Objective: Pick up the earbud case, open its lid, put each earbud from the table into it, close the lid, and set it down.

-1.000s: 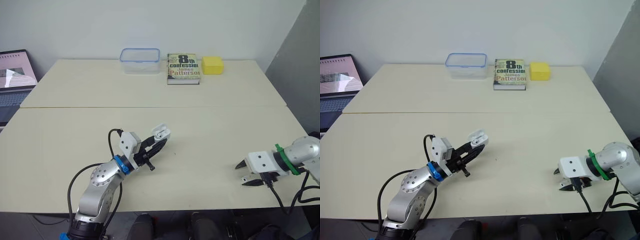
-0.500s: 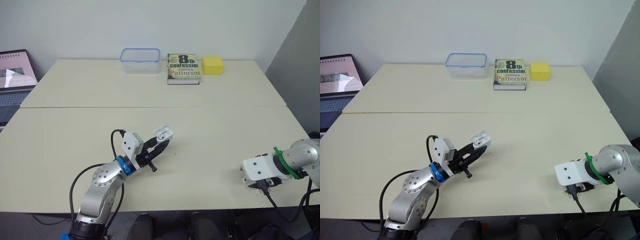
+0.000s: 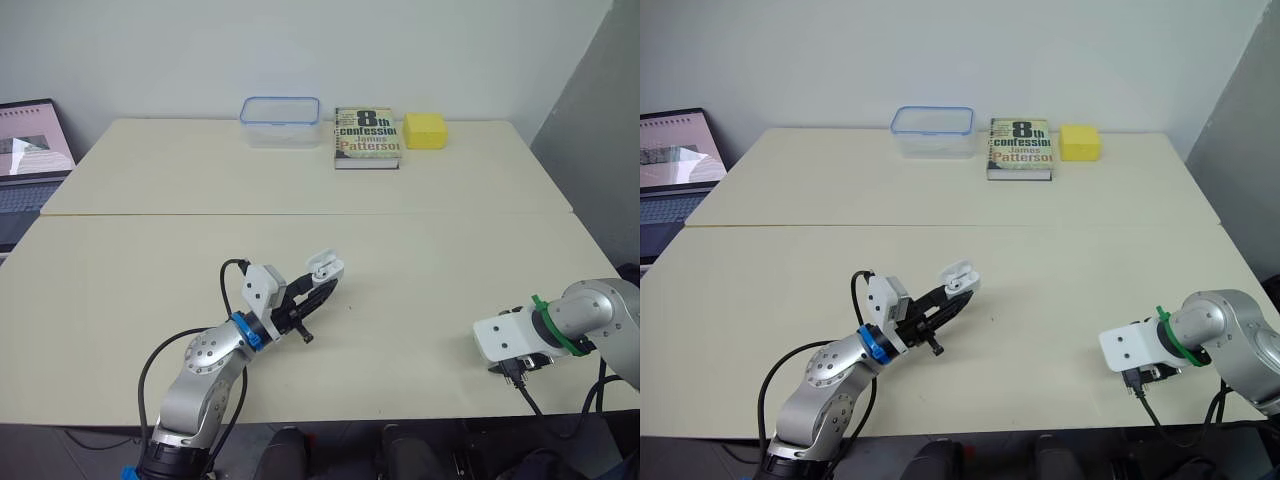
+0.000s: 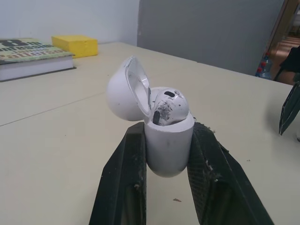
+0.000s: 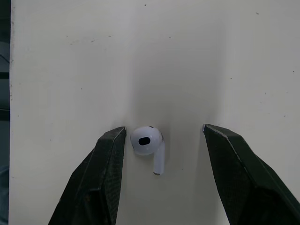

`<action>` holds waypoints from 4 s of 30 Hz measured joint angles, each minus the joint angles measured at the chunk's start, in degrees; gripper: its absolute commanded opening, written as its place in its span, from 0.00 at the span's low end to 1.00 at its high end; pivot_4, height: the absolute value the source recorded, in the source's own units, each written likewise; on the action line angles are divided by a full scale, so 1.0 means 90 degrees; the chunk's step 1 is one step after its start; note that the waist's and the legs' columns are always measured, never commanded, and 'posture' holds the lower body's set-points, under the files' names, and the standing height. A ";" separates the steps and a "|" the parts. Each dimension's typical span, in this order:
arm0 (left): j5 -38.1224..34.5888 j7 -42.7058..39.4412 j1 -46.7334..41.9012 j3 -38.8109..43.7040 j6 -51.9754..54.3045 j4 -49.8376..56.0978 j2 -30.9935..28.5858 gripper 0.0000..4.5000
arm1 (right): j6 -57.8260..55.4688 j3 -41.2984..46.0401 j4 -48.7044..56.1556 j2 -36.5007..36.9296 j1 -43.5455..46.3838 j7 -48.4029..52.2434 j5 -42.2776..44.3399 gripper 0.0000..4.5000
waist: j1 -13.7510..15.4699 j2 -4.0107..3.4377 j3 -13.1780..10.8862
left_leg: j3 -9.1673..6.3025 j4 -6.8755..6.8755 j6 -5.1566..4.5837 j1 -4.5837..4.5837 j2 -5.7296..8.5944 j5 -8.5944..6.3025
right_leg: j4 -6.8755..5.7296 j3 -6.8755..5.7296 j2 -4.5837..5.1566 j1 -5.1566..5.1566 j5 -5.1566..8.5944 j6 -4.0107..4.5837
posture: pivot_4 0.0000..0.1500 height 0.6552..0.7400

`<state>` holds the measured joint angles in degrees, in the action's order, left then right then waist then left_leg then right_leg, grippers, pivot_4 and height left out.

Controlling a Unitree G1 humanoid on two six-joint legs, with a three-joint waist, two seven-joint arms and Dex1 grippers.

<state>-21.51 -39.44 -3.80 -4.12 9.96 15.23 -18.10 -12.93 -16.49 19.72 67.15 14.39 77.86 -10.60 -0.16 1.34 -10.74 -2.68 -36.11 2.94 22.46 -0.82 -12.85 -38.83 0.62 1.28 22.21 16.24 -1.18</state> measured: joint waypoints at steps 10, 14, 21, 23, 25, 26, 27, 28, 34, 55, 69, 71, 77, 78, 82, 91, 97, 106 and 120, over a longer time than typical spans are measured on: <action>-0.0006 0.0001 0.0000 0.0000 0.0001 0.0001 -0.0029 0.18 | 0.0005 -0.0049 -0.0001 -0.0004 -0.0003 0.0133 -0.0015 0.08 | -0.0008 0.0000 0.0000 | 0.0004 -0.0001 0.0000 -0.0007 -0.0001 0.0000 | -0.0004 0.0003 0.0000 -0.0003 -0.0001 -0.0002 | 1.00 1.00; -0.0006 0.0001 -0.0003 0.0000 0.0001 0.0000 -0.0030 0.18 | -0.0001 -0.0049 -0.0006 -0.0015 0.0018 0.0134 -0.0011 0.08 | -0.0009 0.0001 0.0000 | 0.0007 -0.0001 0.0000 -0.0007 -0.0001 0.0000 | -0.0003 0.0005 0.0000 -0.0002 -0.0001 -0.0002 | 1.00 1.00; -0.0008 0.0001 -0.0072 -0.0003 -0.0002 -0.0003 -0.0019 0.18 | -0.0793 0.0281 -0.0007 -0.1146 0.0922 -0.0196 0.0701 0.08 | -0.0040 0.0004 -0.0002 | 0.0005 0.0000 0.0000 -0.0008 -0.0004 0.0000 | -0.0009 0.0009 -0.0006 0.0000 -0.0002 -0.0002 | 1.00 1.00; -0.0009 -0.0001 -0.0129 -0.0008 -0.0012 -0.0004 -0.0001 0.18 | -0.1323 0.0516 0.0031 -0.1636 0.1265 -0.0436 0.1112 0.08 | -0.0025 0.0004 -0.0002 | -0.0003 0.0000 0.0000 -0.0006 -0.0002 0.0000 | -0.0009 0.0002 -0.0005 -0.0001 -0.0002 -0.0002 | 1.00 1.00; -0.0009 0.0001 -0.0170 -0.0002 -0.0016 -0.0010 0.0005 0.18 | -0.1847 0.0793 0.0058 -0.2081 0.1497 -0.0739 0.1526 0.08 | -0.0010 0.0005 -0.0002 | -0.0008 0.0000 0.0000 0.0002 0.0000 0.0000 | -0.0005 -0.0002 -0.0003 0.0001 -0.0003 -0.0002 | 1.00 1.00; -0.0010 0.0001 -0.0172 0.0000 -0.0022 -0.0010 0.0006 0.18 | -0.1974 0.0891 0.0084 -0.2237 0.1532 -0.0856 0.1665 0.08 | 0.0004 0.0005 -0.0002 | -0.0009 0.0000 0.0000 0.0004 0.0000 0.0000 | -0.0005 -0.0003 -0.0002 0.0001 -0.0003 -0.0002 | 1.00 1.00; -0.0009 0.0002 -0.0168 0.0017 -0.0023 -0.0015 0.0005 0.18 | -0.2116 0.1075 0.0131 -0.2582 0.1545 -0.1108 0.1889 0.08 | 0.0011 0.0006 -0.0002 | -0.0015 0.0000 0.0000 0.0011 -0.0001 0.0000 | 0.0000 -0.0009 -0.0002 0.0002 -0.0003 -0.0001 | 1.00 1.00; -0.0009 0.0002 -0.0173 0.0020 -0.0026 -0.0019 0.0010 0.18 | -0.2212 0.1209 0.0205 -0.2938 0.1550 -0.1332 0.2082 0.08 | 0.0008 0.0006 -0.0002 | -0.0014 -0.0001 0.0000 0.0014 -0.0002 0.0000 | 0.0000 -0.0008 -0.0002 0.0004 -0.0003 -0.0002 | 1.00 1.00; -0.0006 0.0000 -0.0357 0.0001 -0.0057 -0.0044 0.0066 0.18 | -0.2203 0.1457 0.0655 -0.4755 0.1429 -0.2822 0.2814 0.08 | 0.0004 0.0004 -0.0002 | -0.0017 -0.0002 0.0000 0.0014 -0.0001 0.0000 | -0.0008 -0.0011 -0.0003 0.0006 -0.0003 -0.0001 | 1.00 1.00; 0.0017 0.0010 -0.0434 -0.0019 -0.0062 -0.0183 0.0208 0.18 | -0.0157 0.0576 -0.0139 -0.5826 0.0777 -0.4088 0.2470 0.08 | -0.0028 0.0003 -0.0001 | -0.0014 0.0000 -0.0001 0.0010 -0.0003 0.0000 | -0.0012 -0.0006 -0.0006 0.0009 -0.0003 0.0000 | 1.00 1.00; 0.0031 0.0023 -0.0408 -0.0044 -0.0061 -0.0183 0.0229 0.18 | 0.0818 0.0366 -0.0966 -0.5823 0.0779 -0.4222 0.2011 0.08 | -0.0034 0.0003 -0.0001 | -0.0016 0.0001 -0.0001 0.0010 -0.0005 0.0000 | -0.0012 -0.0008 -0.0008 0.0009 -0.0003 0.0000 | 1.00 1.00; 0.0032 0.0022 -0.0407 -0.0045 -0.0061 -0.0183 0.0229 0.18 | 0.0843 0.0347 -0.0968 -0.5798 0.0779 -0.4221 0.1993 0.08 | -0.0033 0.0003 -0.0001 | -0.0016 0.0001 -0.0001 0.0010 -0.0005 0.0000 | -0.0012 -0.0008 -0.0008 0.0009 -0.0003 0.0000 | 1.00 1.00; 0.0031 0.0007 -0.0397 -0.0046 -0.0059 -0.0186 0.0221 0.18 | 0.0681 0.0362 -0.0869 -0.5741 0.0703 -0.4211 0.2114 0.39 | -0.0032 0.0003 -0.0001 | -0.0016 0.0001 -0.0001 0.0010 -0.0005 0.0000 | -0.0012 -0.0007 -0.0007 0.0009 -0.0003 0.0000 | 1.00 1.00; 0.0030 0.0006 -0.0397 -0.0047 -0.0059 -0.0186 0.0222 0.18 | 0.0639 0.0397 -0.0842 -0.5717 0.0704 -0.4211 0.2131 0.47 | -0.0031 0.0003 -0.0001 | -0.0016 0.0001 -0.0001 0.0010 -0.0005 0.0000 | -0.0012 -0.0008 -0.0007 0.0008 -0.0003 0.0000 | 1.00 1.00; 0.0029 -0.0005 -0.0415 -0.0047 -0.0061 -0.0185 0.0223 0.18 | 0.0584 0.0408 -0.0675 -0.5509 0.0697 -0.4130 0.2162 0.63 | -0.0031 0.0003 -0.0001 | -0.0016 0.0001 -0.0001 0.0010 -0.0004 0.0000 | -0.0012 -0.0008 -0.0007 0.0009 -0.0003 0.0000 | 1.00 1.00; -0.0239 -0.0704 -0.0836 -0.0138 0.0132 -0.0495 -0.0029 0.18 | -0.0865 0.1396 0.1257 -0.4606 -0.0047 -0.4155 0.3353 0.63 | 0.0013 0.0003 -0.0001 | -0.0019 0.0000 -0.0001 0.0016 0.0000 0.0000 | -0.0006 -0.0013 -0.0004 0.0008 -0.0003 -0.0001 | 1.00 1.00; -0.0422 -0.2181 -0.1525 -0.0700 0.0251 -0.0924 -0.0349 0.18 | -0.2446 0.2754 0.1829 -0.3554 -0.0285 -0.4372 0.4487 0.63 | 0.0003 0.0003 -0.0001 | -0.0013 -0.0001 -0.0001 0.0015 0.0003 0.0000 | -0.0005 -0.0011 -0.0006 0.0007 -0.0002 0.0000 | 1.00 1.00; -0.0826 -0.3347 -0.2277 -0.1068 0.0880 -0.1213 -0.0344 0.18 | -0.2980 0.2549 0.1035 -0.2287 0.0320 -0.3318 0.4740 0.35 | -0.0088 0.0004 -0.0002 | -0.0016 0.0003 -0.0004 0.0020 -0.0004 -0.0001 | -0.0002 -0.0011 -0.0018 0.0012 -0.0001 -0.0001 | 1.00 1.00; -0.0794 -0.3483 -0.2222 -0.1145 0.0953 -0.1211 -0.0355 0.18 | -0.3226 0.1002 0.0202 -0.2142 0.1541 -0.1840 0.4773 0.00 | -0.0103 0.0004 -0.0002 | -0.0021 0.0001 -0.0004 0.0028 -0.0003 -0.0001 | 0.0007 -0.0015 -0.0015 0.0014 -0.0001 -0.0002 | 1.00 1.00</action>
<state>-28.65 -70.78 -23.80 -14.43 18.54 4.33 -21.30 -41.97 -7.47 21.54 47.87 28.25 61.30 32.36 -1.09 1.38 -10.76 -2.87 -36.10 2.91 22.71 -0.84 -12.86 -38.76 0.49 1.15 22.33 16.23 -1.20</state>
